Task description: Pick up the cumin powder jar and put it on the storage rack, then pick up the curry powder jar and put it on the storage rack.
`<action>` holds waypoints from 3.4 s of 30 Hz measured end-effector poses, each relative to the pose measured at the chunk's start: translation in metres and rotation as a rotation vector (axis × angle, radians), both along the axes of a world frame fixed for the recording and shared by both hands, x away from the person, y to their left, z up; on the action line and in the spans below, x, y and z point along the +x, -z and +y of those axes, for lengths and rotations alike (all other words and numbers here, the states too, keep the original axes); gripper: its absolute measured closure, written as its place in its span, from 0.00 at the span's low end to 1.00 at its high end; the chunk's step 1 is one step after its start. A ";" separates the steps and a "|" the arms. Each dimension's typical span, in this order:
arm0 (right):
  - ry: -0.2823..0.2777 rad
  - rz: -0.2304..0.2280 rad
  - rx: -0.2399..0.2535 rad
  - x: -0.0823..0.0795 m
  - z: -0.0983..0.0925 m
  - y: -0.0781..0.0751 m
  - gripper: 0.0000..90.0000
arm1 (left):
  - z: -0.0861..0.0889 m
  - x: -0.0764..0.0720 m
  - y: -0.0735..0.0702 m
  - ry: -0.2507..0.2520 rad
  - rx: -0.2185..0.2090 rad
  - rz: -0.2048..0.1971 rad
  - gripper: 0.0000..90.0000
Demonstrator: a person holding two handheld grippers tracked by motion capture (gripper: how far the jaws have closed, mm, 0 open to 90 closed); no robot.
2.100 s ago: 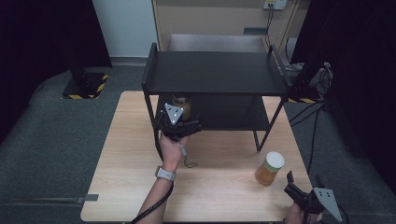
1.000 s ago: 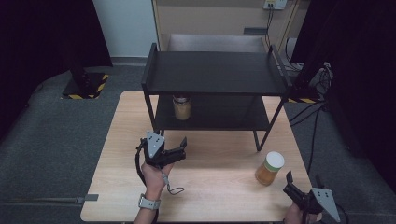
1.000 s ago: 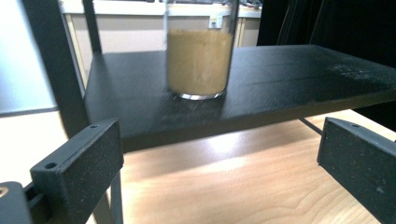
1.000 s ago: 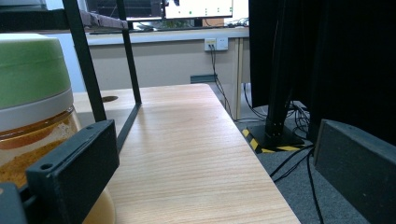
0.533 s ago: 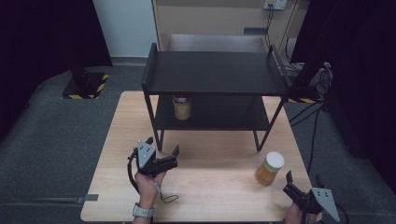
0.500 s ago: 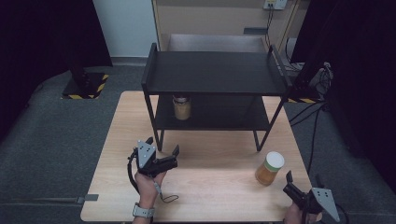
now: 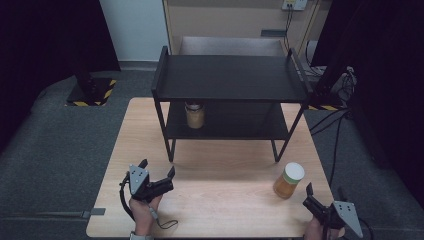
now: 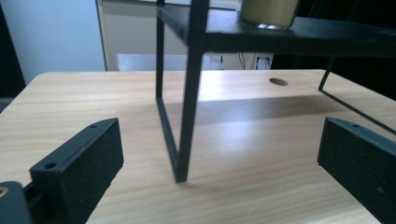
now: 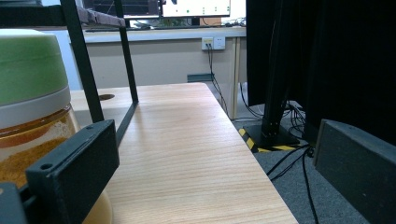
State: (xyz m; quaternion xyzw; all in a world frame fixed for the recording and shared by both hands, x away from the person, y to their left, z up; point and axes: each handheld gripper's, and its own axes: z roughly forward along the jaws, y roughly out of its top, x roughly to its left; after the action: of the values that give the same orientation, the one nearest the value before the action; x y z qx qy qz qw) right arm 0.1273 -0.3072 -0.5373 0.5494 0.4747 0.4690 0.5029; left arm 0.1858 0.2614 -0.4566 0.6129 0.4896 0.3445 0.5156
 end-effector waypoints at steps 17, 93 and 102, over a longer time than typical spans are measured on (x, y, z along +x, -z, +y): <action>-0.001 0.007 0.000 0.001 0.000 -0.001 0.01 | 0.025 -0.023 0.025 -0.098 -0.013 0.075 0.00; -0.079 0.003 -0.009 -0.021 0.026 -0.015 0.01 | 0.046 -0.033 0.041 -0.099 -0.045 0.072 0.00; -0.116 -0.011 0.007 -0.029 0.025 -0.017 0.01 | 0.046 -0.034 0.041 -0.098 -0.051 0.069 0.00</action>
State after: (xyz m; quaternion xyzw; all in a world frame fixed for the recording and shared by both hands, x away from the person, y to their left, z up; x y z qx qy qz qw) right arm 0.0986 -0.2824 -0.5206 0.5203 0.5012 0.5020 0.4755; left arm 0.1522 0.3074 -0.4981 0.5864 0.5451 0.3353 0.4966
